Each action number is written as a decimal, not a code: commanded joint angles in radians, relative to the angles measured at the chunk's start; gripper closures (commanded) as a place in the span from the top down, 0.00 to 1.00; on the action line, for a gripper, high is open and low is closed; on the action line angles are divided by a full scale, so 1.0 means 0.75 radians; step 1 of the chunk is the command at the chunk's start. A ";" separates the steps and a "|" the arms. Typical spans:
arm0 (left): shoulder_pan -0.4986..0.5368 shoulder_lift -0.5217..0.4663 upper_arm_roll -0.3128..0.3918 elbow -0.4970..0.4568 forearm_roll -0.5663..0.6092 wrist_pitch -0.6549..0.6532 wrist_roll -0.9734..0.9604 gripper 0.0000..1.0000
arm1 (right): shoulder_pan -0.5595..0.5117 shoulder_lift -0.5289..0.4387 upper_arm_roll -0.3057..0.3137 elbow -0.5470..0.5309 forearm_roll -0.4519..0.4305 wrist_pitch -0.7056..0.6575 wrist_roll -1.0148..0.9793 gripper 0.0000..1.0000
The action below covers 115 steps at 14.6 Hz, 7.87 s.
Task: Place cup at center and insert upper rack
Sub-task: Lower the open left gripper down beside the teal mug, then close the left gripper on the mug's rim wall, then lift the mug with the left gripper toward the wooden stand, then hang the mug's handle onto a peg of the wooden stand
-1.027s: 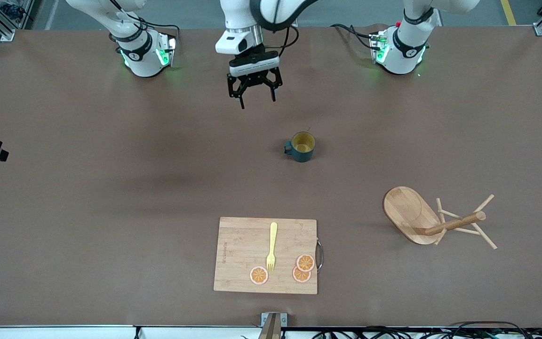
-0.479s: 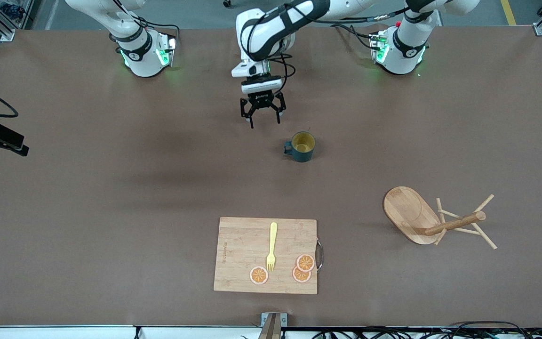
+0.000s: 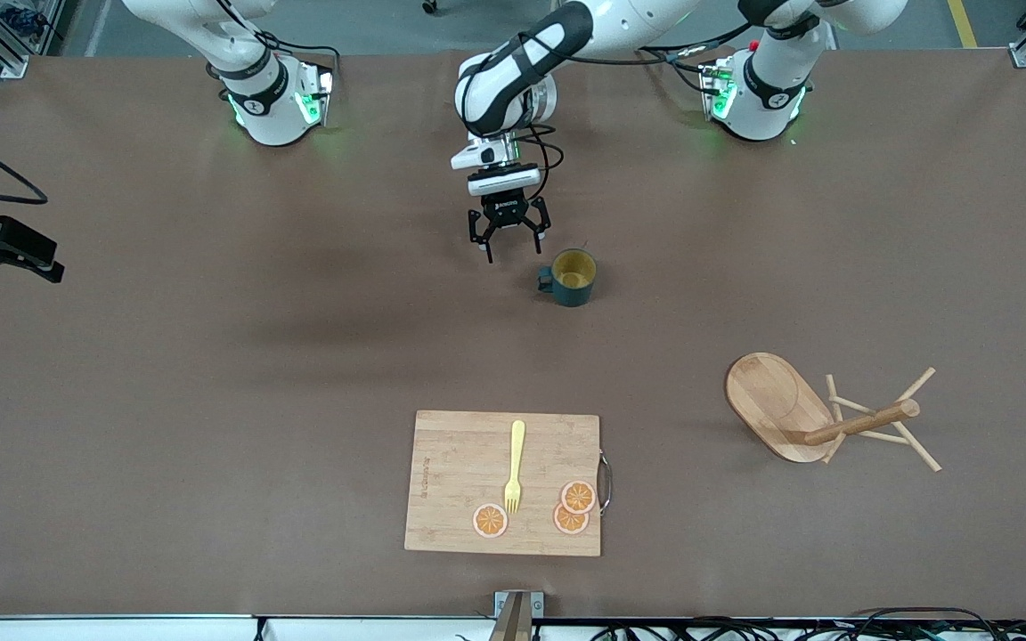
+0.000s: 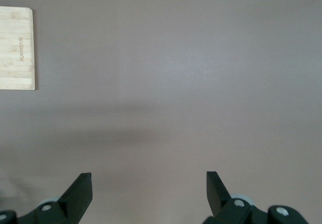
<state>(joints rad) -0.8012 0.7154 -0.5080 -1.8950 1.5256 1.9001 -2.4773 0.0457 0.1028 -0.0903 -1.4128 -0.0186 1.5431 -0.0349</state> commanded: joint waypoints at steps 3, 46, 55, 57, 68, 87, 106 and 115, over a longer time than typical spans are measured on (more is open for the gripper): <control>-0.077 0.026 0.084 0.021 0.058 -0.020 -0.072 0.99 | -0.057 -0.257 -0.011 -0.408 -0.008 0.210 -0.021 1.00; -0.157 0.134 0.268 0.105 0.144 -0.024 -0.004 0.36 | 0.017 -0.237 0.002 -0.372 -0.022 0.213 -0.019 1.00; -0.139 0.106 0.262 0.158 0.059 -0.006 0.006 0.00 | 0.019 -0.237 0.002 -0.370 -0.022 0.211 -0.019 1.00; -0.118 0.075 0.254 0.221 -0.060 0.033 0.081 0.00 | 0.023 -0.237 0.002 -0.368 -0.022 0.215 -0.019 1.00; 0.180 -0.328 0.246 0.395 -1.078 0.274 0.775 0.00 | 0.043 -0.237 0.002 -0.368 -0.022 0.219 -0.013 1.00; 1.062 -0.698 0.227 0.072 -2.823 0.553 1.642 0.00 | 0.029 -0.239 -0.008 -0.370 -0.020 0.217 -0.007 1.00; 1.389 -0.439 0.229 0.308 -3.020 0.524 2.031 0.01 | 0.039 -0.239 -0.002 -0.368 -0.020 0.219 -0.007 1.00; 1.465 -0.406 0.232 0.308 -3.018 0.522 2.066 0.01 | 0.031 -0.239 -0.006 -0.372 -0.020 0.205 -0.007 1.00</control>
<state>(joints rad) 0.2736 0.3987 -0.3241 -1.6825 -0.7198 2.3019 -0.9594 0.0729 -0.0567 -0.0991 -1.6722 -0.0214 1.6968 -0.0466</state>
